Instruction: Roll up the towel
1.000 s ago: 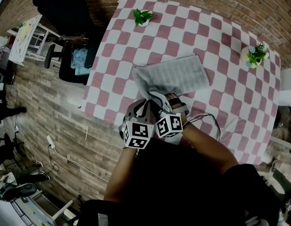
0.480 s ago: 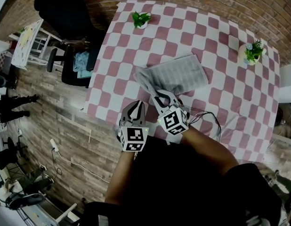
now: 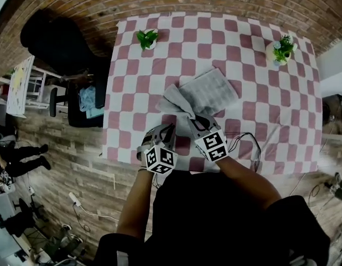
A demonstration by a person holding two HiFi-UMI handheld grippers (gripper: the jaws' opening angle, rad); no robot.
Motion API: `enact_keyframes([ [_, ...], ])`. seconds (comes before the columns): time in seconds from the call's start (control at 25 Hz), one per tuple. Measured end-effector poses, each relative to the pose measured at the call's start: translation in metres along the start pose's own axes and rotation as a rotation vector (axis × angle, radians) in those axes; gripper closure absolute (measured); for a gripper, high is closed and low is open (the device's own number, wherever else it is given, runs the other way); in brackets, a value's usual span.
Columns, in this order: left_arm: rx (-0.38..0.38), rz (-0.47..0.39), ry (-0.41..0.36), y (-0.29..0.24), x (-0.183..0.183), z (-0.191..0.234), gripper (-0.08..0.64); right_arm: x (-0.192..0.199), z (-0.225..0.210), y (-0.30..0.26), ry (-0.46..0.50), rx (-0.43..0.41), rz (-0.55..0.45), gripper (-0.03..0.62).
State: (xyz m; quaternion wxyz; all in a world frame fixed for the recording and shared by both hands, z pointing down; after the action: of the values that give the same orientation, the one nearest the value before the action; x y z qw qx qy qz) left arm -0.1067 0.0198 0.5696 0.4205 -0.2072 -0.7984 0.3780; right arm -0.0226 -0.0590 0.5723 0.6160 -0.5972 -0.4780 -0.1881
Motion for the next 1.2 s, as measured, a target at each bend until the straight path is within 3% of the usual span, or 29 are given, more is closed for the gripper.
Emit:
enact_keyframes([
  [0.08, 0.025, -0.023, -0.122, -0.015, -0.007, 0.006, 0.534, 0.003, -0.004, 0.001, -0.032, 0.031, 0.015, 0.54],
  [0.32, 0.044, -0.151, -0.368, -0.035, -0.034, 0.04, 0.523, 0.009, 0.0, 0.004, -0.163, 0.06, 0.057, 0.54],
  [0.44, 0.114, -0.182, -0.539, -0.043, -0.042, 0.042, 0.422, 0.014, -0.002, 0.007, -0.243, 0.1, 0.055, 0.538],
  [0.6, 0.208, -0.194, -0.768, -0.054, -0.043, 0.037, 0.37, 0.02, -0.005, 0.009, -0.34, 0.145, 0.055, 0.535],
  [0.72, 0.272, -0.212, -0.829, -0.055, -0.046, 0.04, 0.346, 0.024, -0.007, 0.011, -0.403, 0.168, 0.05, 0.531],
  [0.88, 0.378, -0.174, -0.842, -0.048, -0.042, 0.051, 0.254, 0.028, -0.014, 0.013, -0.487, 0.175, 0.042, 0.529],
  [0.96, 0.392, -0.123, -0.943, -0.051, -0.031, 0.05, 0.21, 0.03, -0.018, 0.014, -0.518, 0.177, 0.045, 0.528],
  [1.08, 0.357, -0.07, -1.12, -0.066, -0.017, 0.044, 0.209, 0.034, -0.024, 0.015, -0.556, 0.173, 0.052, 0.513],
  [1.2, 0.343, -0.056, -1.218, -0.075, -0.023, 0.039, 0.224, 0.038, -0.029, 0.015, -0.614, 0.162, 0.051, 0.497],
])
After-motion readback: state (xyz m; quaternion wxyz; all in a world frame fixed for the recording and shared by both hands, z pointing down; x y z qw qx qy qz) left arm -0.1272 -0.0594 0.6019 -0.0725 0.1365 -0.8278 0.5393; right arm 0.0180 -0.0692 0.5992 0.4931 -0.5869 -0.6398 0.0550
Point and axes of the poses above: the fingertips, and each gripper's own axes: y backward along the fingers, z to its left, x out of its underside, the point moved 5 cm from there along y, backward along the fingers, and after that the axes turned 7 degrees about z, right-handed, at the moved point
